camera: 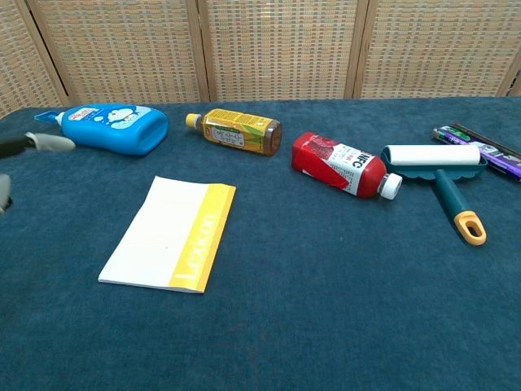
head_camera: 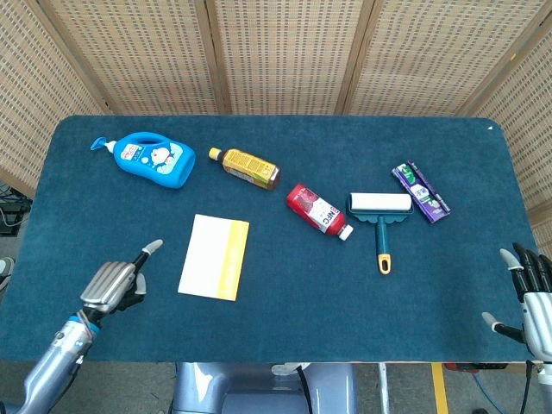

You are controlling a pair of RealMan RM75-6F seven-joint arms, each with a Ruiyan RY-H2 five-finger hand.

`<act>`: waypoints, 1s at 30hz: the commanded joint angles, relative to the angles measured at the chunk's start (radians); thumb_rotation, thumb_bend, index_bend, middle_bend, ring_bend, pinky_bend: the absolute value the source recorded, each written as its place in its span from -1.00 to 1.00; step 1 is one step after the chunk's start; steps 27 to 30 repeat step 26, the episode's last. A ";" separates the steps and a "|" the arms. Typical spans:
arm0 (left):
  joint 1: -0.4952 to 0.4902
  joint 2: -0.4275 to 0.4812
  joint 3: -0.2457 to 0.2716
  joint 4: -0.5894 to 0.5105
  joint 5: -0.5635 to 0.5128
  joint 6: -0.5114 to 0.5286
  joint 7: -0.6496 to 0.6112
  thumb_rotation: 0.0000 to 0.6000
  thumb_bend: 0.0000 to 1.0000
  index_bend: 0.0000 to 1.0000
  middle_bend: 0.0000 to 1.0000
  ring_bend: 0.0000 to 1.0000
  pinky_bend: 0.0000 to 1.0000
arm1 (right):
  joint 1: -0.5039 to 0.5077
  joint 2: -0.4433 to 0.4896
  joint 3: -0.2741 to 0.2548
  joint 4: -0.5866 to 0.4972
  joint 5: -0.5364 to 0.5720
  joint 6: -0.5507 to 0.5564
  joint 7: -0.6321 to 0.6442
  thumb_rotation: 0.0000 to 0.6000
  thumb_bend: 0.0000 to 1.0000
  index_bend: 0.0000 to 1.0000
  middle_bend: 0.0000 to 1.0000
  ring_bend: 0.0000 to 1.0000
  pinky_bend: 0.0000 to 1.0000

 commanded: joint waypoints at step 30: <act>-0.368 -0.134 0.031 0.066 -0.590 -0.295 0.014 1.00 0.83 -1.00 0.96 0.92 1.00 | 0.004 0.006 0.001 0.009 0.014 -0.015 0.027 1.00 -1.00 -1.00 -1.00 -1.00 -1.00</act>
